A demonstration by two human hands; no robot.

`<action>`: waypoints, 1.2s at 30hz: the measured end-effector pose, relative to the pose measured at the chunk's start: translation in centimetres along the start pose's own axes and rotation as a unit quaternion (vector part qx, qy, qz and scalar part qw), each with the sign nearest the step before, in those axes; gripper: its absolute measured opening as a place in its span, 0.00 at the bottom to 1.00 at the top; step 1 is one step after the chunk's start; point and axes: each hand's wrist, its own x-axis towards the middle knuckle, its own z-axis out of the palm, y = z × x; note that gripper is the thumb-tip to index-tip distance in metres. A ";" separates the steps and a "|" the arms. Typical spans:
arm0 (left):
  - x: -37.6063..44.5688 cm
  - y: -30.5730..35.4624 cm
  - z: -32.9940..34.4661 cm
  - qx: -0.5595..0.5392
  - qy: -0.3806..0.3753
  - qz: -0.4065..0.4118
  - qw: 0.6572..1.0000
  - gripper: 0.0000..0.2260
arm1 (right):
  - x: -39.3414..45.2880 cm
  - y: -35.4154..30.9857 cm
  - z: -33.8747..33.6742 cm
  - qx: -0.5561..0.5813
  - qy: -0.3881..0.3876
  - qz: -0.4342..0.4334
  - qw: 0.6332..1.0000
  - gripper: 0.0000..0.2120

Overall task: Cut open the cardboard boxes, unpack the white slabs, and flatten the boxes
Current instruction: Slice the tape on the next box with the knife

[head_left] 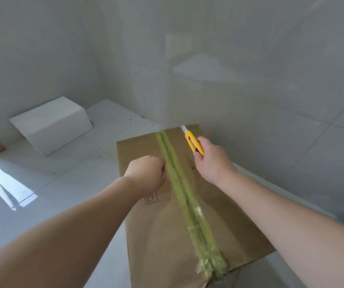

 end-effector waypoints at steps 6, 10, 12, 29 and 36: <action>6.6 0.3 -1.7 -0.070 0.007 -0.070 0.995 0.08 | 5.8 1.3 -2.5 0.011 -0.013 -0.017 1.000 0.17; 9.6 -3.4 1.9 -0.095 0.017 -0.090 0.991 0.09 | 8.8 1.0 2.0 -0.003 -0.039 -0.035 0.999 0.15; 11.8 -5.9 3.7 -0.088 0.010 -0.080 0.993 0.09 | 9.7 1.0 5.1 0.001 -0.050 -0.034 0.998 0.15; 22.8 -11.9 9.7 -0.242 0.051 -0.023 0.969 0.13 | 15.2 1.2 13.1 -0.103 -0.037 0.057 0.992 0.23; 19.2 -14.6 10.7 -0.218 0.041 -0.060 0.973 0.13 | 12.9 -0.3 14.1 -0.080 -0.036 -0.002 0.996 0.23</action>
